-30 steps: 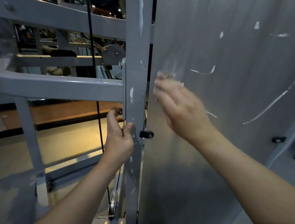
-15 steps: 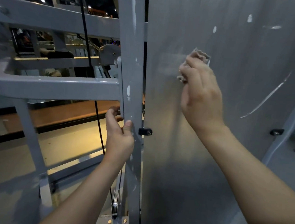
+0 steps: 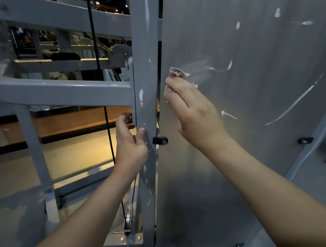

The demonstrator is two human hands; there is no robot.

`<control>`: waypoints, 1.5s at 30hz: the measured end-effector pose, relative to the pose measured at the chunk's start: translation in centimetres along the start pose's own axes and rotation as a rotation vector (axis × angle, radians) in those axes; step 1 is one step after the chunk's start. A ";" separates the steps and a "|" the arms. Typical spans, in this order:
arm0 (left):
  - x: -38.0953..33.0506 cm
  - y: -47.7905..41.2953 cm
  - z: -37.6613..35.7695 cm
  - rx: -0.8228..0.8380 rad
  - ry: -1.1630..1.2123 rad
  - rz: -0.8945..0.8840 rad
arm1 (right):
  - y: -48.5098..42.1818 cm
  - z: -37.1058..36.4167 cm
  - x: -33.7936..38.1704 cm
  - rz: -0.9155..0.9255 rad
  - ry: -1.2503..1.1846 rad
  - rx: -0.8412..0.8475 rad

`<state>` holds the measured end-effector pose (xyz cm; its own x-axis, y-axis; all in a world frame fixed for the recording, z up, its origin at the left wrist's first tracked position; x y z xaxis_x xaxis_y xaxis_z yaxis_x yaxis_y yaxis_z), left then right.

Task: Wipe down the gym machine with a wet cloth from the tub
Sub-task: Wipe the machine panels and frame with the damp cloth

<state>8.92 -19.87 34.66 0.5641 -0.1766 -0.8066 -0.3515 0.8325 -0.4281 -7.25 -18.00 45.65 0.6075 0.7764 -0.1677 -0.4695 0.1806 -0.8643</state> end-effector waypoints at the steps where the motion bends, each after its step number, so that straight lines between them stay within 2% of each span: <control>1: 0.0 0.1 0.0 -0.010 -0.017 -0.004 | 0.4 0.7 -0.7 0.021 0.004 0.011; 3: 0.0 0.2 0.1 -0.029 -0.046 -0.014 | 1.1 3.8 -3.4 -0.045 0.029 -0.099; 6: -0.5 0.6 0.6 -0.097 -0.061 -0.061 | 1.8 7.1 -5.7 -0.253 0.043 -0.314; 8: -1.3 1.0 1.0 -0.159 -0.053 -0.112 | 1.7 5.7 -4.5 -0.251 0.071 -0.290; 10: -2.2 1.4 1.6 -0.222 -0.056 -0.157 | 2.1 4.2 -3.6 -0.119 0.059 -0.145; 12: -3.4 1.8 2.2 -0.289 -0.086 -0.222 | 2.1 5.9 -5.1 -0.062 0.077 -0.097; 16: -7.4 3.0 2.2 -0.359 -0.168 -0.414 | 1.6 8.9 -7.3 -0.271 0.057 -0.309; 17: -8.8 3.5 1.7 -0.337 -0.203 -0.494 | 1.8 7.8 -6.3 -0.252 0.066 -0.280; 19: -11.4 4.4 0.0 -0.247 -0.288 -0.665 | 3.0 5.3 -4.7 -0.127 0.064 -0.106; 21: -13.1 5.0 -2.1 -0.118 -0.341 -0.773 | 3.3 6.2 -5.5 -0.037 0.050 -0.003; 22: -13.4 5.1 -3.1 -0.050 -0.360 -0.794 | 2.7 7.6 -6.7 -0.061 0.055 -0.028; 24: -13.3 5.1 -5.0 0.064 -0.426 -0.802 | 1.1 10.8 -9.5 -0.211 0.055 -0.183; 26: -12.7 5.2 -6.2 0.123 -0.514 -0.782 | 0.7 11.4 -9.8 -0.295 0.057 -0.267; 27: -12.4 5.2 -6.5 0.131 -0.552 -0.776 | 1.4 10.4 -8.9 -0.273 0.074 -0.248; 31: -11.6 5.3 -7.1 0.131 -0.694 -0.820 | 7.9 5.1 -4.6 -0.026 0.034 0.110; 32: -11.5 5.4 -7.3 0.129 -0.726 -0.836 | 8.6 5.3 -4.8 0.012 0.034 0.146; 34: -11.5 5.6 -7.6 0.120 -0.776 -0.850 | 8.4 7.1 -7.0 -0.037 0.045 0.079; 37: -11.5 5.8 -7.9 0.126 -0.802 -0.835 | 7.9 9.3 -9.5 -0.300 0.029 -0.175; 38: -11.5 5.8 -7.9 0.127 -0.804 -0.829 | 8.5 8.4 -8.7 -0.333 0.023 -0.189; 39: -11.5 5.9 -7.9 0.127 -0.803 -0.825 | 9.5 6.6 -7.2 -0.303 0.012 -0.138; 42: -11.4 5.9 -7.8 0.121 -0.800 -0.825 | 13.1 2.4 -3.2 -0.048 -0.013 0.199; 43: -11.3 5.9 -7.7 0.119 -0.803 -0.828 | 13.2 3.0 -3.9 -0.015 -0.008 0.216; 45: -11.3 5.9 -7.7 0.121 -0.822 -0.833 | 11.8 5.7 -6.5 -0.113 0.002 0.058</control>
<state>-5.29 -17.02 38.06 0.9142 -0.3347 0.2284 0.4015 0.6726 -0.6217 -20.38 -17.48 39.30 0.6597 0.7481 -0.0721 -0.4345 0.3013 -0.8488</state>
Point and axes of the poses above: each hand's wrist, its own y-axis away from the middle knuckle, its own z-axis out of the back of the hand, x = y × z, the point moved 8 cm from there along -y, towards the middle knuckle, and after that the axes turned 14 degrees about -y, right-handed, at the moved point
